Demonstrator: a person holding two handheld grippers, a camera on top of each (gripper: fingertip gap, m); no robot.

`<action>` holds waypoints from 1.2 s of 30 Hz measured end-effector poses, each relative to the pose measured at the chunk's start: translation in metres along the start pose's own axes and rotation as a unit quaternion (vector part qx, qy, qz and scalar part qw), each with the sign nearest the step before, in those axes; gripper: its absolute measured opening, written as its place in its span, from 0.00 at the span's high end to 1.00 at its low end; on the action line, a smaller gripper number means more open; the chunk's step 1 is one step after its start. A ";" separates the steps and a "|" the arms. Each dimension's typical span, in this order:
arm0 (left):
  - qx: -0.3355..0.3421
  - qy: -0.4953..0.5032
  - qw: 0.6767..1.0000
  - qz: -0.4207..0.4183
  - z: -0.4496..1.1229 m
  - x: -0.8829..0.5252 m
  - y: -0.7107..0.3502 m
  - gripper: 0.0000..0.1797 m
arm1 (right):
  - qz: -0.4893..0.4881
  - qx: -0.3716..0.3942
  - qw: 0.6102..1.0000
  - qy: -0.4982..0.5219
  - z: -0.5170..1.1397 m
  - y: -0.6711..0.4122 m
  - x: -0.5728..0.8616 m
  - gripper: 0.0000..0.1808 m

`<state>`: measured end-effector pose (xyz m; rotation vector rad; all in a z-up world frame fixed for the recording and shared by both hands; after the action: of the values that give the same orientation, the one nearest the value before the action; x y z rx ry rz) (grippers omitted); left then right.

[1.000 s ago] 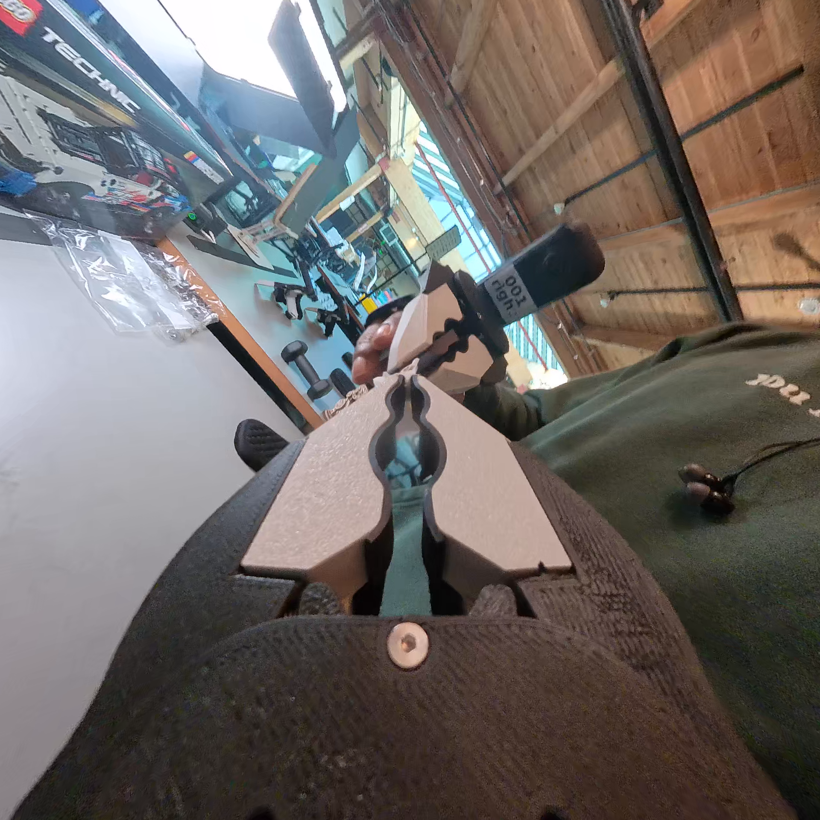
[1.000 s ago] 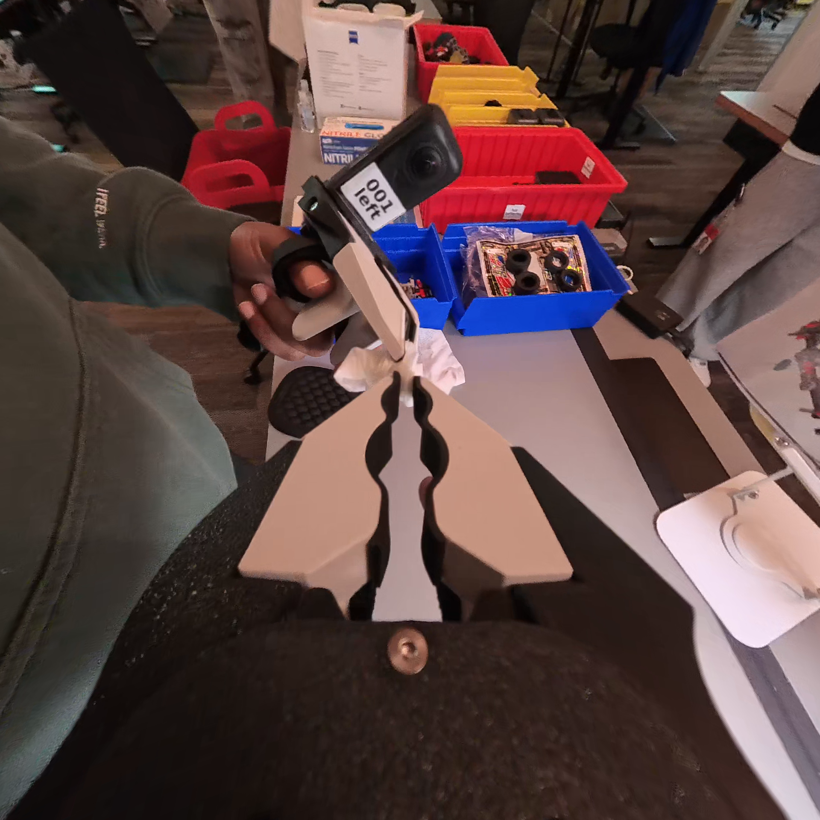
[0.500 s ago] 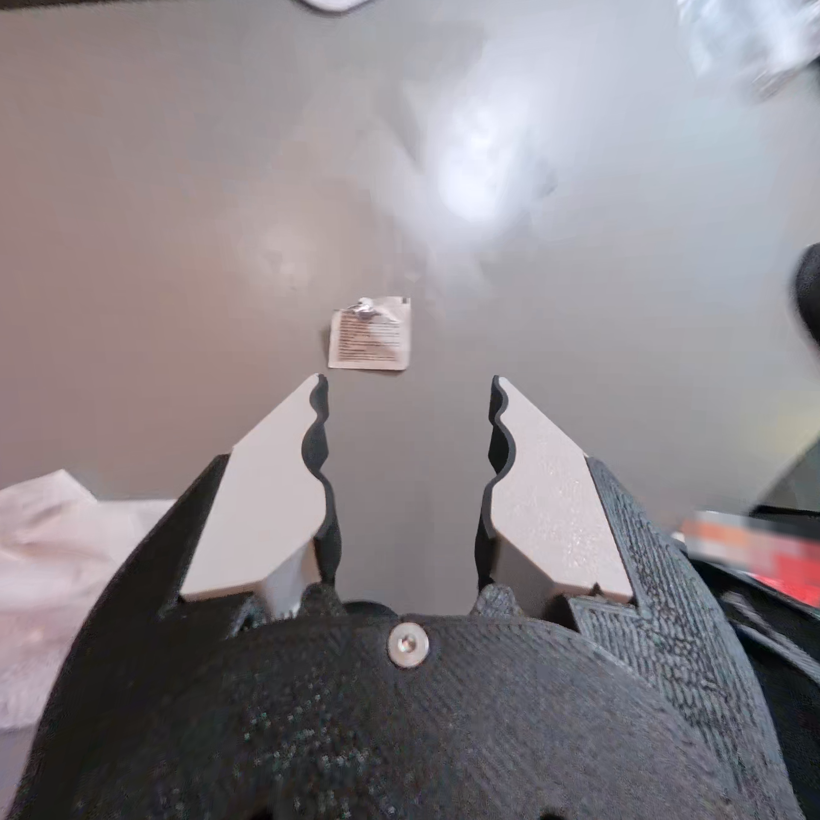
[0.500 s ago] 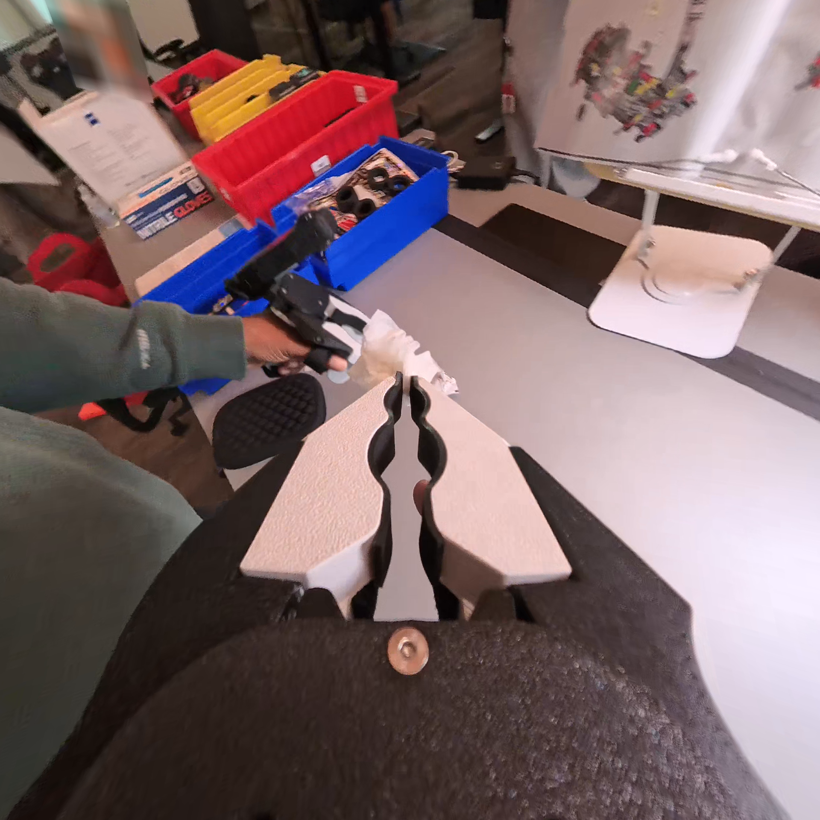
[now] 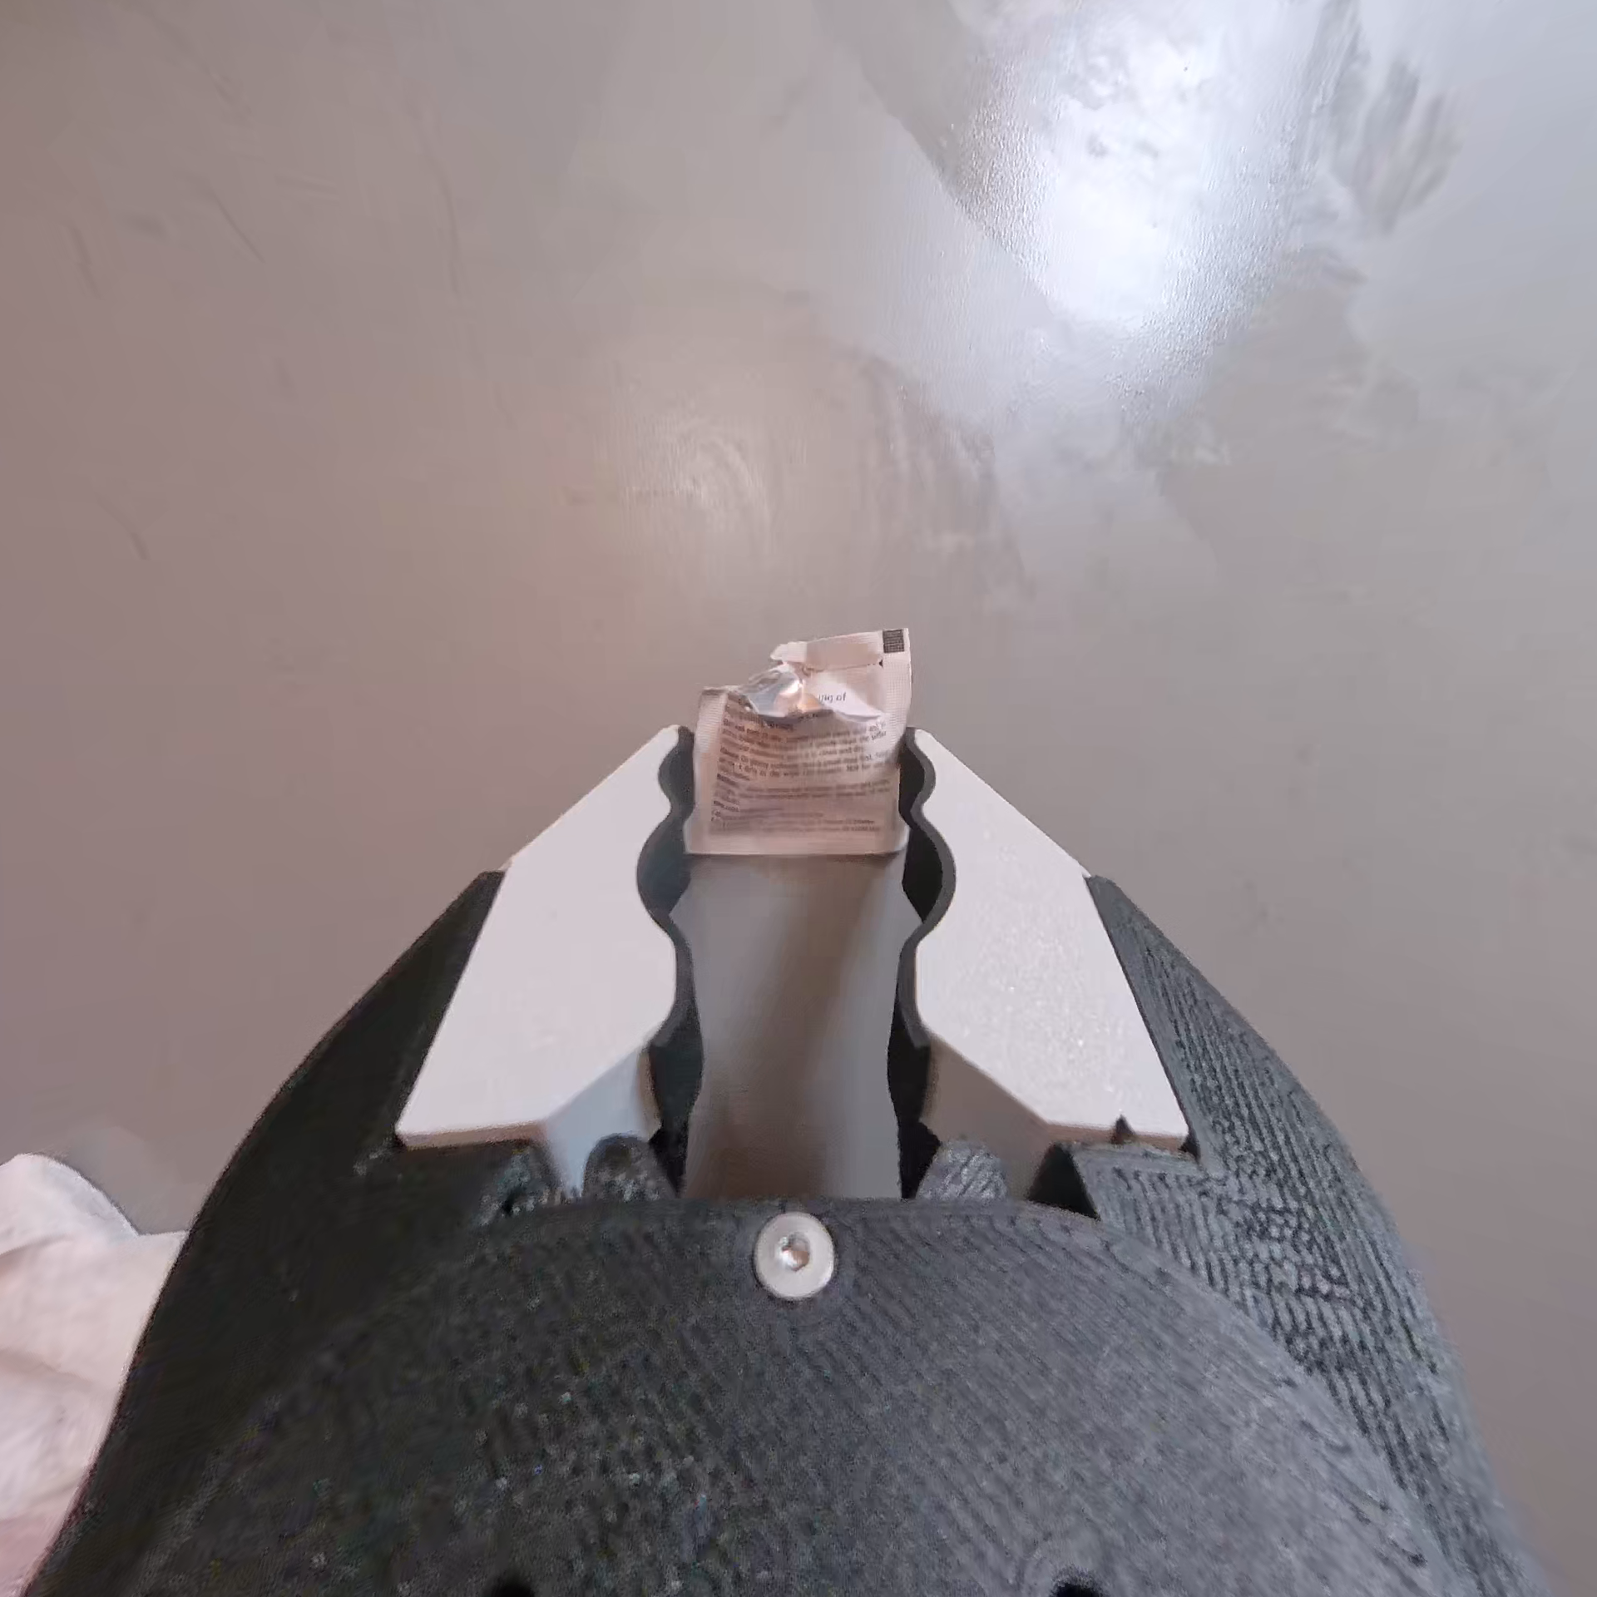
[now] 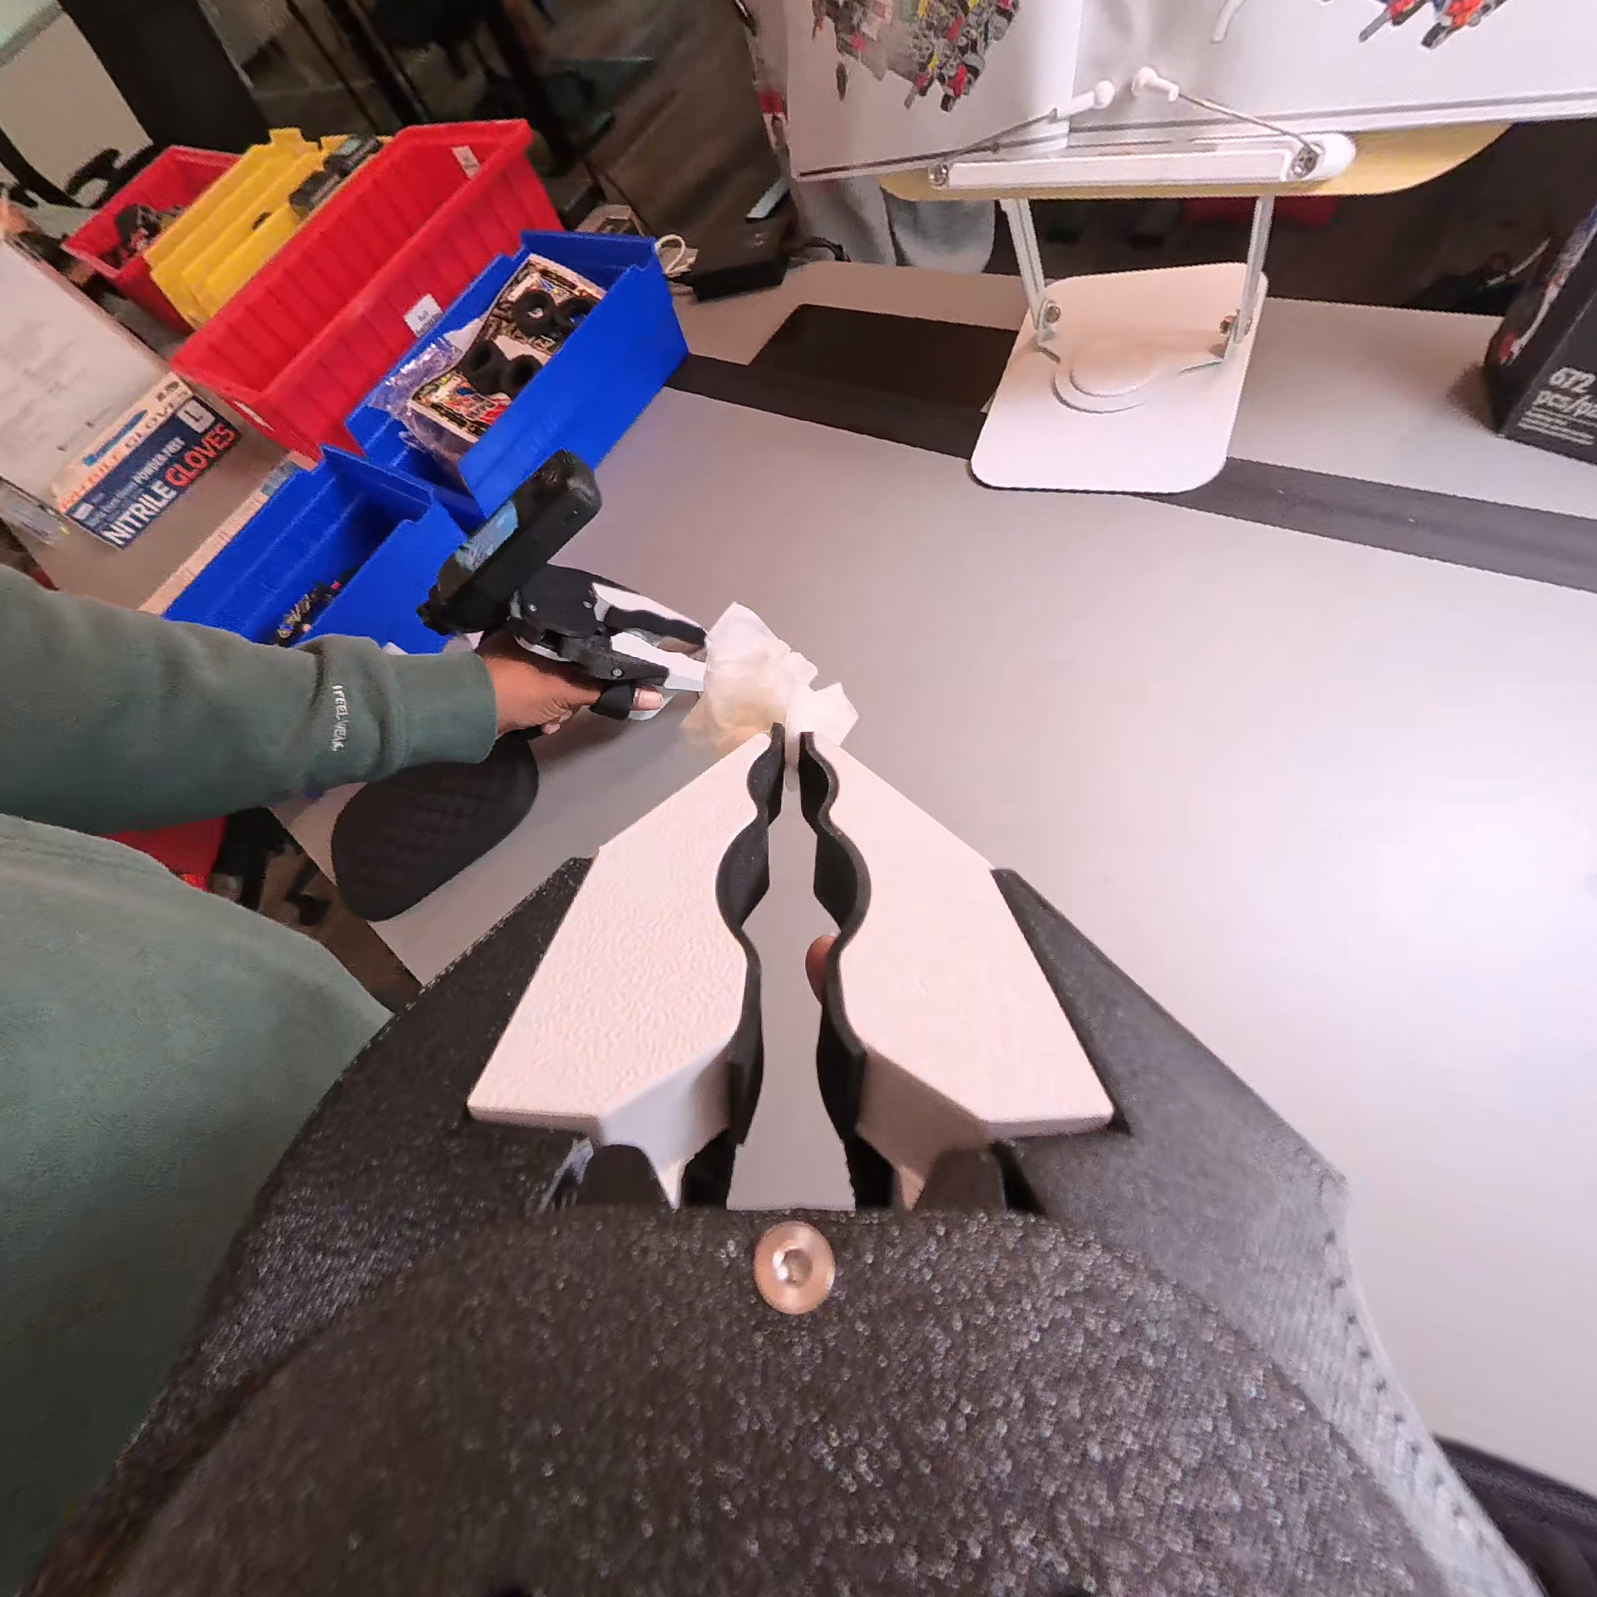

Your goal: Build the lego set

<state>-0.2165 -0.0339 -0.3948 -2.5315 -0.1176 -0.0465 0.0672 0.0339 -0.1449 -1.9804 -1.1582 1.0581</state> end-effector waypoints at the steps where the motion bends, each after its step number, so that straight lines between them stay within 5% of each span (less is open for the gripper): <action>1: 0.008 0.003 1.000 0.004 -0.003 0.000 -0.001 0.77 | -0.001 0.001 1.000 -0.006 0.004 -0.002 -0.001 1.00; 11: 0.195 0.088 0.976 0.031 -0.123 0.049 -0.076 0.79 | -0.089 0.022 0.993 -0.076 0.064 -0.072 -0.033 1.00; 17: 0.298 0.102 0.947 0.068 -0.216 0.088 -0.127 0.79 | -0.233 0.002 0.964 -0.131 0.093 -0.108 -0.081 1.00; 24: 0.327 0.053 0.932 0.145 -0.271 0.100 -0.141 0.79 | -0.366 -0.026 0.921 -0.131 0.088 -0.120 -0.126 1.00; 32: 0.331 0.037 0.914 0.232 -0.305 0.120 -0.129 0.83 | -0.421 -0.062 0.893 -0.143 0.062 -0.113 -0.161 1.00; 36: 0.337 0.046 0.910 0.236 -0.318 0.126 -0.126 0.82 | -0.379 -0.034 0.912 -0.155 0.048 -0.120 -0.168 1.00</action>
<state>-0.1047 -0.1034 -0.0551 -1.8014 0.4475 0.0587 -0.0735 -0.0588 -0.0168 -1.2123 -1.9371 0.9142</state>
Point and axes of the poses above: each gripper's, where its closed fingertips meet, z out along the fingers, y out of its underside, x = y × z across the jaws, the point moved 3 cm from there along -z, back along the fingers, and after that the axes turned 2 degrees about -y, right-handed, at the moved point
